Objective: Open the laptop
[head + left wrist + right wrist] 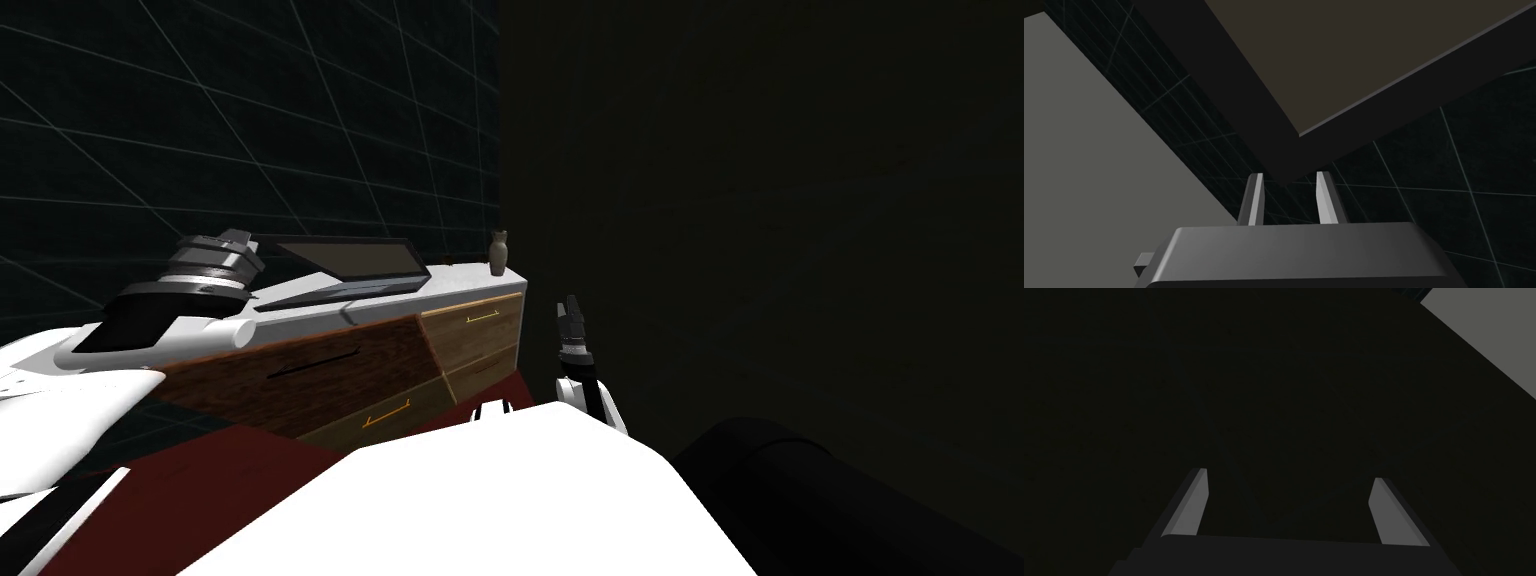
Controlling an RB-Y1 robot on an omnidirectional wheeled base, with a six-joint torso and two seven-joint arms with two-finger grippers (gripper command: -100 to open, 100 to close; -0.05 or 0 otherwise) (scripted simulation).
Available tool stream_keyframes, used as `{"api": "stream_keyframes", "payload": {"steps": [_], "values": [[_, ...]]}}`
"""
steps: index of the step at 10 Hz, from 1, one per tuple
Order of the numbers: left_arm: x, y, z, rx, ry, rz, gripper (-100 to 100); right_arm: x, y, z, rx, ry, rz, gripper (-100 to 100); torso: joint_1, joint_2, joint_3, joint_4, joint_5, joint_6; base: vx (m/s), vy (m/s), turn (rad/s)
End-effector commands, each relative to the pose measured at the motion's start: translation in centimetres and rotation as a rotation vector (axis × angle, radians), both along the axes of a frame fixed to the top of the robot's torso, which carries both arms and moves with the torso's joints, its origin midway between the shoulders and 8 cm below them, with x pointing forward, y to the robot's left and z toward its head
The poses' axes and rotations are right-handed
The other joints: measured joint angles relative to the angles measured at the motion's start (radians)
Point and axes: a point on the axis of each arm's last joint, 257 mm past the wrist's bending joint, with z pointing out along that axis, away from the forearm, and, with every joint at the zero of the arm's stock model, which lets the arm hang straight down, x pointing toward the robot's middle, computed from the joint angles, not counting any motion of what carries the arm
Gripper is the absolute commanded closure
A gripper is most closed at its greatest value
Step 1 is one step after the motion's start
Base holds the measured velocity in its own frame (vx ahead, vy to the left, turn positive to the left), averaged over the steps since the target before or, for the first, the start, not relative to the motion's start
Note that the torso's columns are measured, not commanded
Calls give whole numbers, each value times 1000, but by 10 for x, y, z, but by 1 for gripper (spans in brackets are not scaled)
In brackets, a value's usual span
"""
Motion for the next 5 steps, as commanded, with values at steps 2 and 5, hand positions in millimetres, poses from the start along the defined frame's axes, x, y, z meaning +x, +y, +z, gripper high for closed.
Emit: {"api": "stream_keyframes", "payload": {"steps": [2,5], "values": [[0,-13,-21,15,-57,0,100,0,0,0,0,0,0,0,0,0,0,0,0,0,6,-2,45],[-4,-28,-28,33,-114,-16,100,0,0,0,0,0,0,0,-1,-2,0,-2,1,1,6,0,51]]}}
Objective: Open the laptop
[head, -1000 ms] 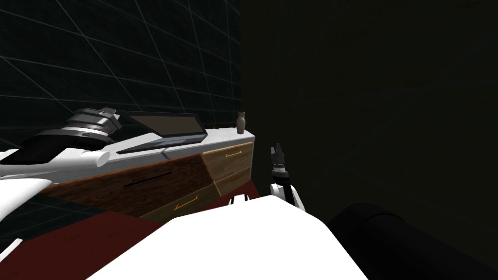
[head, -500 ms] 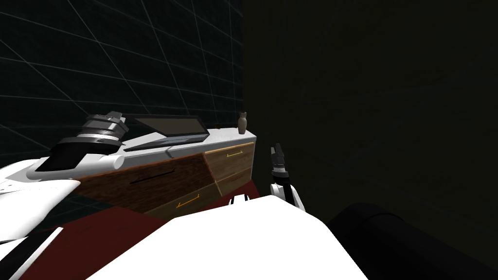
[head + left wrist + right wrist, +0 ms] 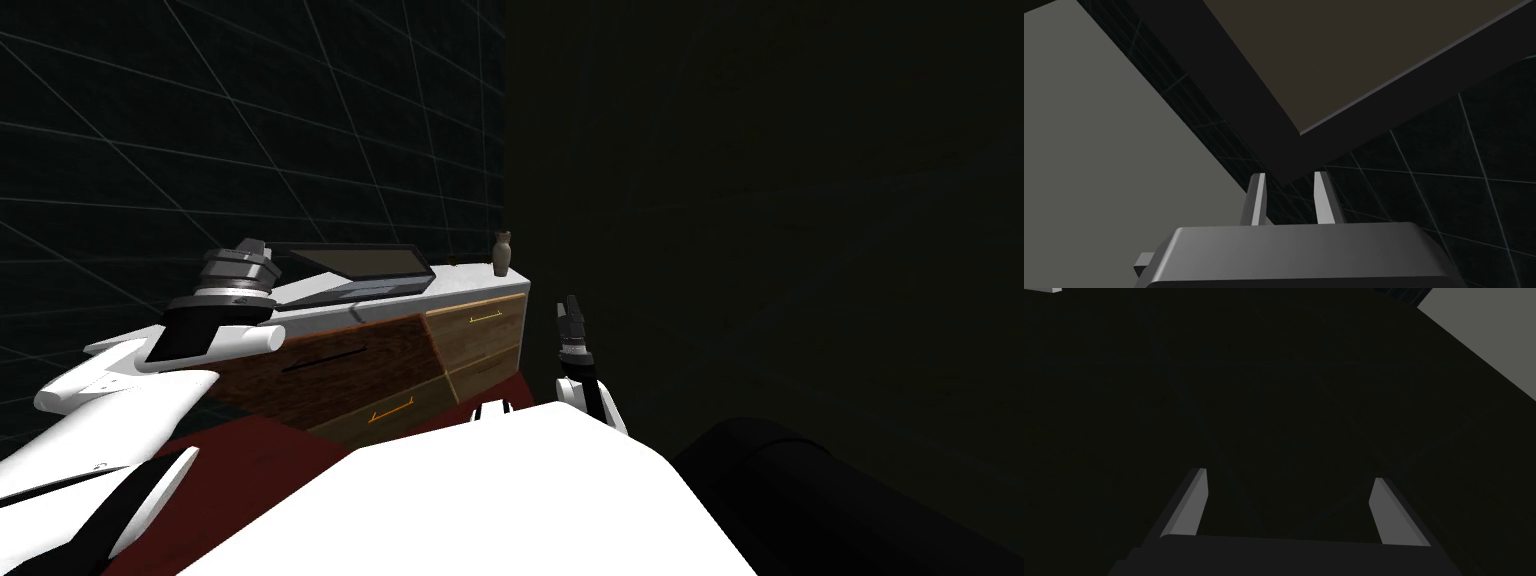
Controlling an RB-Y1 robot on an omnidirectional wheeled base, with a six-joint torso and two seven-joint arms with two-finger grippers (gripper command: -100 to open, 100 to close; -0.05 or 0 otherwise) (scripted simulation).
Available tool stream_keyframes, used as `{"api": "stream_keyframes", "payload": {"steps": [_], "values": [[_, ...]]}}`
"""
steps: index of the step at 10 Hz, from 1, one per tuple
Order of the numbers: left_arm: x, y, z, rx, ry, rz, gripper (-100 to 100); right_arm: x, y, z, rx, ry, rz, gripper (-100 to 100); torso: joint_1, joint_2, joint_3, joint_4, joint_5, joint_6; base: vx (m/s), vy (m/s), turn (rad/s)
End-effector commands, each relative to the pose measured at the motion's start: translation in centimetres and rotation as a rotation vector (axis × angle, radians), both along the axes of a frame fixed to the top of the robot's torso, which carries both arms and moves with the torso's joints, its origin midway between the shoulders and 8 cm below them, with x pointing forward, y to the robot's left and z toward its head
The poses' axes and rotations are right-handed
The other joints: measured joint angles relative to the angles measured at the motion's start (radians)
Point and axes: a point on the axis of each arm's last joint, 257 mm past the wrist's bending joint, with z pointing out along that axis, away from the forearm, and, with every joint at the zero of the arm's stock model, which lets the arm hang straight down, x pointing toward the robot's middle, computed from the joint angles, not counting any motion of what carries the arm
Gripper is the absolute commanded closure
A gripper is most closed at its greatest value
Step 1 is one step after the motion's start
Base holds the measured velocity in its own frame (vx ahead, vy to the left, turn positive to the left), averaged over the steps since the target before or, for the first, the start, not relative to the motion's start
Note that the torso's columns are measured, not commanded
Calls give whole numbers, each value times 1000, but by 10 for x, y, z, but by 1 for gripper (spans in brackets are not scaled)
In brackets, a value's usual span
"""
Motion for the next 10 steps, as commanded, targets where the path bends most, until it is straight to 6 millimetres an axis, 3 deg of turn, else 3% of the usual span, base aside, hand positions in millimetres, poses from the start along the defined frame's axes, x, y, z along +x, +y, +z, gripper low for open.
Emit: {"api": "stream_keyframes", "payload": {"steps": [1,4,5,6,8,9,10], "values": [[-1,-5,-4,7,-17,-3,100,0,0,0,0,0,0,0,-1,0,-1,0,-1,1,-7,-3,10],[-11,-22,-25,21,-65,-20,100,0,0,0,0,0,0,0,-1,2,1,3,-3,-1,33,32,23],[-15,-26,-21,35,-88,-29,100,0,0,0,0,0,0,0,0,1,0,0,0,0,43,28,6],[-19,-31,-34,32,-100,-30,100,0,0,0,0,0,0,0,1,-1,-1,0,0,0,51,30,14],[-24,-36,-29,48,-126,-39,100,0,0,0,0,0,0,0,1,-3,-1,-3,3,2,21,22,14],[-29,-41,-41,45,-141,-39,100,0,0,0,0,0,0,0,2,-3,-1,-3,3,2,31,39,19],[-32,-44,-38,56,-159,-45,100,0,0,0,0,0,0,0,3,-5,-1,-6,6,3,33,31,-7]]}}
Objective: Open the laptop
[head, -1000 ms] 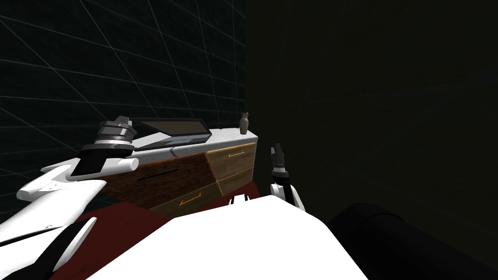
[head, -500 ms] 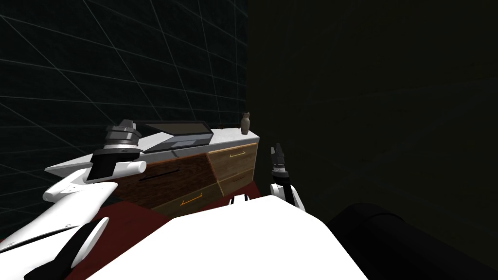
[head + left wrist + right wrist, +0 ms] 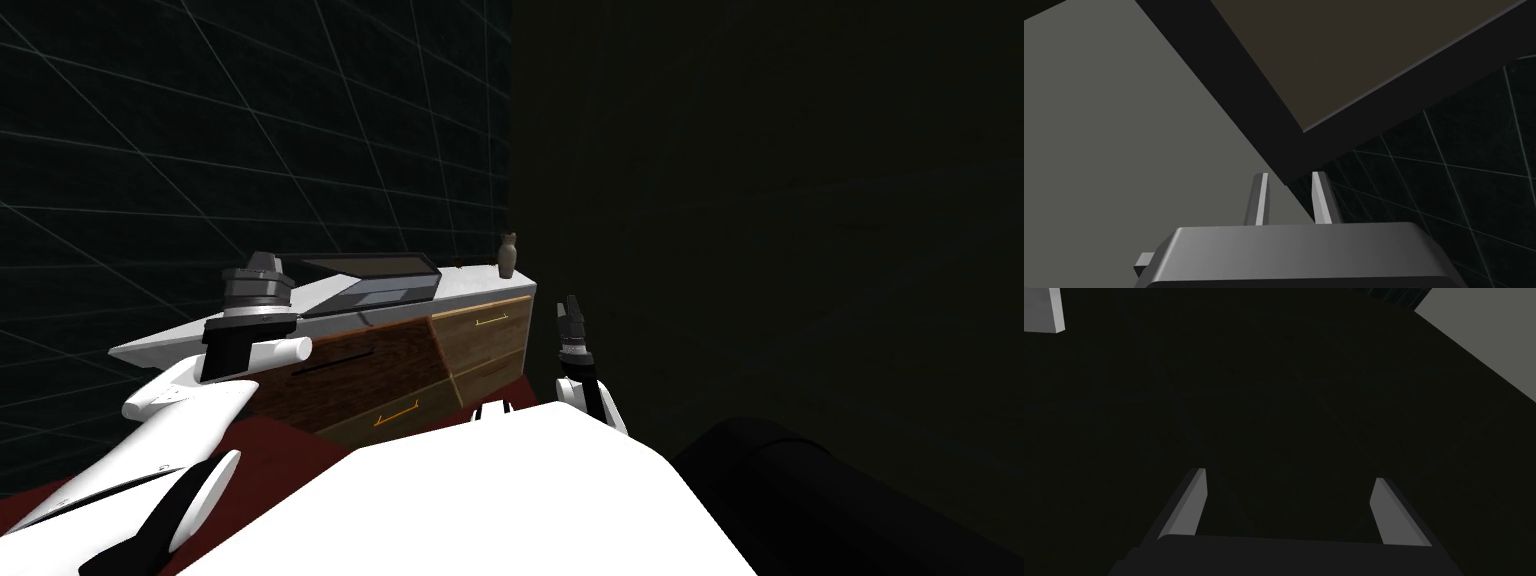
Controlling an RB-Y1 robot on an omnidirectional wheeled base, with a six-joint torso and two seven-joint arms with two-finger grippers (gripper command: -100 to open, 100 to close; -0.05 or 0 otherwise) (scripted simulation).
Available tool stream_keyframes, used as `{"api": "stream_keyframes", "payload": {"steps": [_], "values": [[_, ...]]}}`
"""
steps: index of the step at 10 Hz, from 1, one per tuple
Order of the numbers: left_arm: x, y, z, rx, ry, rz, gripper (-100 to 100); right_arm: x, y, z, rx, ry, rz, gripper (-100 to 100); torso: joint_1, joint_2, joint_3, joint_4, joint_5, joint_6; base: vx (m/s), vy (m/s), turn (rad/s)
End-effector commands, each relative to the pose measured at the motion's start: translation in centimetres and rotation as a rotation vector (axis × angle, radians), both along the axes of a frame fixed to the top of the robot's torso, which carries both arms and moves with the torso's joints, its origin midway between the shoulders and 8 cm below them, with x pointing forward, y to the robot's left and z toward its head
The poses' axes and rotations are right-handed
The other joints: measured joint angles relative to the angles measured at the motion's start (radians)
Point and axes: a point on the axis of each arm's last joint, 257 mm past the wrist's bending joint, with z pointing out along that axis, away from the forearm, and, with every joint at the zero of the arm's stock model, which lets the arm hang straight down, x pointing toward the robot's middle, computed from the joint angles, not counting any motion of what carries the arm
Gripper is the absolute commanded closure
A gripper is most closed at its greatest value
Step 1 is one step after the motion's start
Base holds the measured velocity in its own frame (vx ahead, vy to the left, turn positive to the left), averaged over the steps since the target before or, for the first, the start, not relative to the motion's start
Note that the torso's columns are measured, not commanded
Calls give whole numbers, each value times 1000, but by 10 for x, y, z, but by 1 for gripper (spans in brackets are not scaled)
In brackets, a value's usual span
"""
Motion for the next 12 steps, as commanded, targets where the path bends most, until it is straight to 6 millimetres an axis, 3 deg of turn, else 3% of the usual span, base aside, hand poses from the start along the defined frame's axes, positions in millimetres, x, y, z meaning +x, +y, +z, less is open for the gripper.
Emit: {"api": "stream_keyframes", "payload": {"steps": [1,2,3,4,7,9,11,12], "values": [[-12,-13,-24,10,-27,-9,100,0,0,0,0,0,0,0,2,-2,-2,-2,1,0,46,38,22],[-17,-17,-20,25,-51,-16,100,0,0,0,0,0,0,0,2,-4,-3,-4,2,0,46,29,13],[-22,-21,-32,18,-63,-11,100,0,0,0,0,0,0,0,2,-5,-4,-5,3,0,52,39,1],[-28,-25,-28,34,-89,-18,100,0,0,0,0,0,0,0,3,-6,-3,-8,5,-1,36,29,4],[-46,-37,-46,40,-139,-7,100,0,0,0,0,0,0,0,5,-8,-4,-12,9,-1,45,37,12],[-53,-42,-45,51,-169,-16,100,0,0,0,0,0,0,0,7,-12,-6,-17,13,0,18,19,10],[-53,-42,-45,51,-169,-16,100,0,0,0,0,0,0,0,7,-15,-9,-13,10,3,-24,-15,19],[-66,-51,-53,58,-209,-11,100,0,0,0,0,0,0,0,6,-15,-11,-9,5,4,11,0,11]]}}
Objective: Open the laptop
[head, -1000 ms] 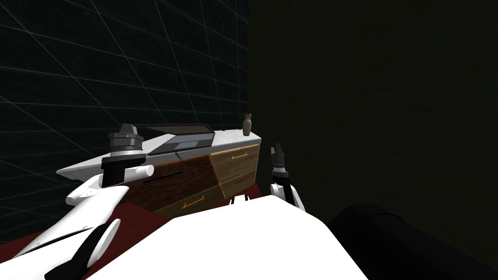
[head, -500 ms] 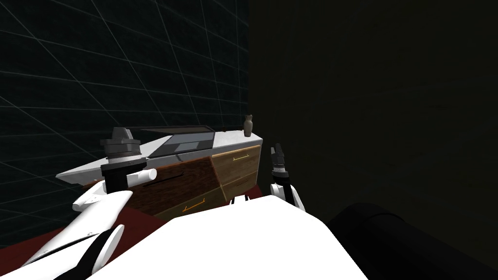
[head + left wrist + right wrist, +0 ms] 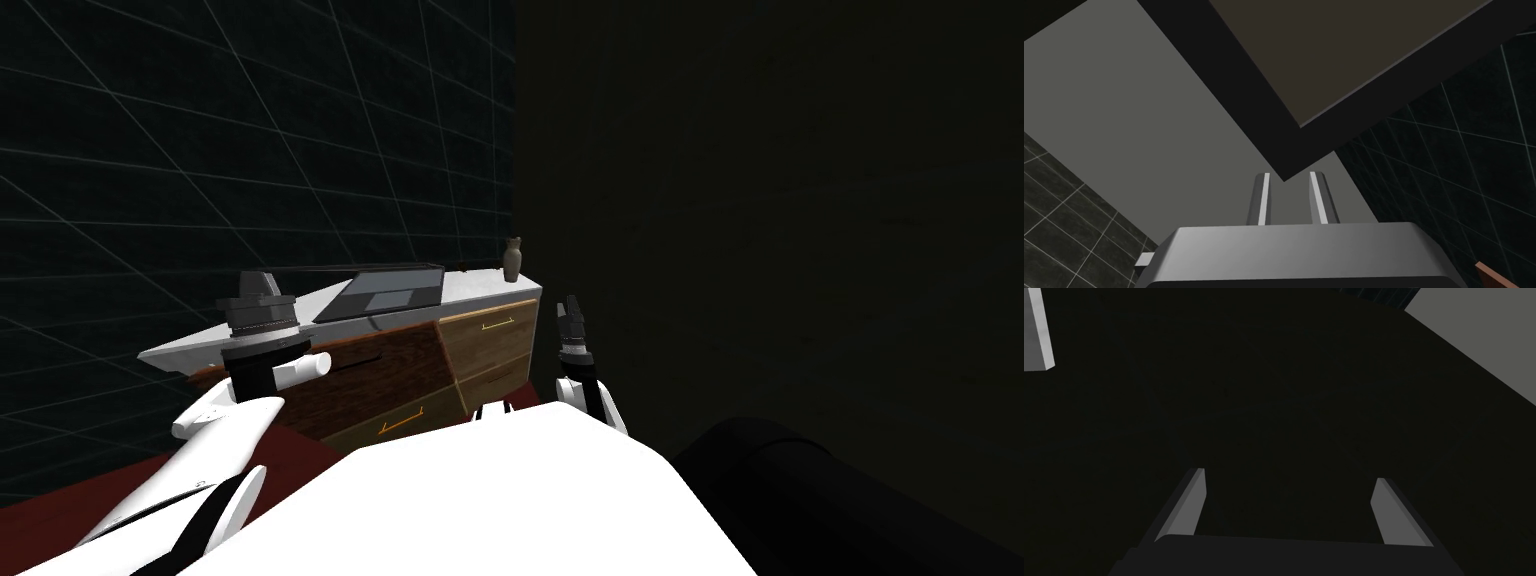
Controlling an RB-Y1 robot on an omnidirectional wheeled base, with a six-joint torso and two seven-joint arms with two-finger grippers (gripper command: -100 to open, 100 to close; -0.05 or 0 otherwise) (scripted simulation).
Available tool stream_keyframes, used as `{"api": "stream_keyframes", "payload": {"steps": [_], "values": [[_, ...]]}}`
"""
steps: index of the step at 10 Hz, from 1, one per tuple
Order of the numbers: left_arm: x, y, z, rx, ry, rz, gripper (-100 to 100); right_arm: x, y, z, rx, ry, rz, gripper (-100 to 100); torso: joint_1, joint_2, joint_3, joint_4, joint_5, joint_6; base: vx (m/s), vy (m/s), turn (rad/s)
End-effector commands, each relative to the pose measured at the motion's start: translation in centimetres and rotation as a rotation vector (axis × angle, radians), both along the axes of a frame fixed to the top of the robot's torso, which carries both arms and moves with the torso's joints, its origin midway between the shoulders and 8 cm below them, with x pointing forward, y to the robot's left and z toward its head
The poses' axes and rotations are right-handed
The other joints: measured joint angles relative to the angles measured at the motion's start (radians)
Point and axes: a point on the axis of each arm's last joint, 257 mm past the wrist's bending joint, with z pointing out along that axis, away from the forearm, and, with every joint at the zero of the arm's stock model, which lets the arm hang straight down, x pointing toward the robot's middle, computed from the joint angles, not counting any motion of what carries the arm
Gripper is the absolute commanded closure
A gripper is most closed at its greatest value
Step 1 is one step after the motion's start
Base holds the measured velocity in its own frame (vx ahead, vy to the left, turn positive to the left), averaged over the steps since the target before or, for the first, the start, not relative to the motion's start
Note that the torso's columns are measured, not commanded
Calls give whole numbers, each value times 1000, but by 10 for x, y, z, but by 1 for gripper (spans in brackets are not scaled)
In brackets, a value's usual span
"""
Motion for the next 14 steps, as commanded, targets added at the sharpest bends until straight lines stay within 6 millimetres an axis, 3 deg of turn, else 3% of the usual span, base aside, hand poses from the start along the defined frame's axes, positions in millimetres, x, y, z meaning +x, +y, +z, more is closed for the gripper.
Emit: {"api": "stream_keyframes", "payload": {"steps": [1,2,3,11,12,13,14], "values": [[-13,-12,-35,-19,-9,15,100,0,0,0,0,0,0,0,-2,0,-1,3,-4,0,48,42,7],[-20,-17,-32,-2,-39,9,100,0,0,0,0,0,0,0,-1,0,-1,6,-6,-1,54,46,-12],[-11,-9,-10,0,-35,11,-100,0,0,0,0,0,0,0,-2,4,1,9,-8,-3,-27,-29,54],[3,3,33,9,-36,15,-100,0,0,0,0,0,0,0,-11,24,12,24,-20,-8,-26,-29,0],[3,2,21,1,-20,13,-100,0,0,0,0,0,0,0,-11,24,12,24,-20,-8,-11,-7,4],[3,2,21,0,-19,14,0,0,0,0,0,0,0,0,-11,25,14,21,-17,-9,0,0,0],[3,3,21,0,-18,14,0,0,0,0,0,0,0,0,-10,26,15,20,-16,-9,0,0,0]]}}
